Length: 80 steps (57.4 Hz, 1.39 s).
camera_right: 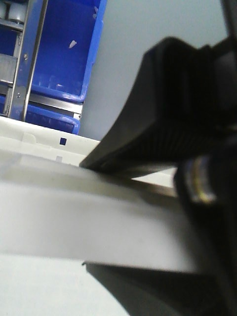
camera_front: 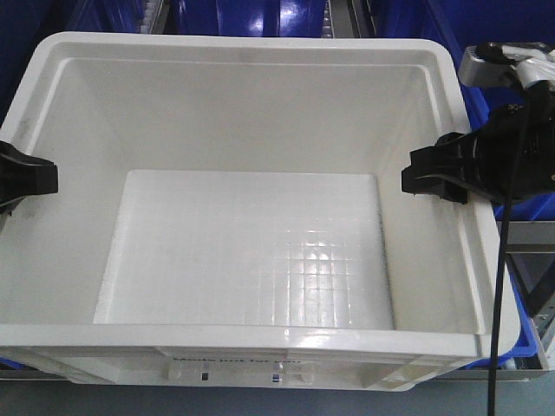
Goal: Move bin from left to right shelf
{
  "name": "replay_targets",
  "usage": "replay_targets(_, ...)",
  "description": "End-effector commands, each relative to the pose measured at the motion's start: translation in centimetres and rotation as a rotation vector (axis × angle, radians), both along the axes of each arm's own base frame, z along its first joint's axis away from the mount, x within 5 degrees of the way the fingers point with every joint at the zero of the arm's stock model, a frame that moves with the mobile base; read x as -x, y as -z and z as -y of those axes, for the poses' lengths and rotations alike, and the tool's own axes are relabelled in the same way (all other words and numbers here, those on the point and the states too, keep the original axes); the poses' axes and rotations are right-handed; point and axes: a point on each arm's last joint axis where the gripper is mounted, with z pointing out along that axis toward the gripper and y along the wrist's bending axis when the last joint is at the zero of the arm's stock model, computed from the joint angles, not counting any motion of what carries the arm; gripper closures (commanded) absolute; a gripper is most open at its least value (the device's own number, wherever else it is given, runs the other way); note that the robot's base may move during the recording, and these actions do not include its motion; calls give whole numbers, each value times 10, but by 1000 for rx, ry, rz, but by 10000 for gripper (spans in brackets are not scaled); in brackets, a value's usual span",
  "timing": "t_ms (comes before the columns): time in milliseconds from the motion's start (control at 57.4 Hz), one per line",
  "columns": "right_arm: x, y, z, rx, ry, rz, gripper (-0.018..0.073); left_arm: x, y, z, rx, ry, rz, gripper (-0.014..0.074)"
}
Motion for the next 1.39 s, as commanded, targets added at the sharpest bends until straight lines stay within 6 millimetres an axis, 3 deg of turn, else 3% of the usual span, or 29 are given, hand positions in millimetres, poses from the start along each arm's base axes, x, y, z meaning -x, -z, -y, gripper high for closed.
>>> replay_targets(0, 2, -27, 0, -49, 2, 164, 564, 2, -30, 3, 48, 26, 203, 603)
replay_targets(1377, 2, -27, 0, -49, 2, 164, 564, 2, -30, 3, 48, 26, 203, 603)
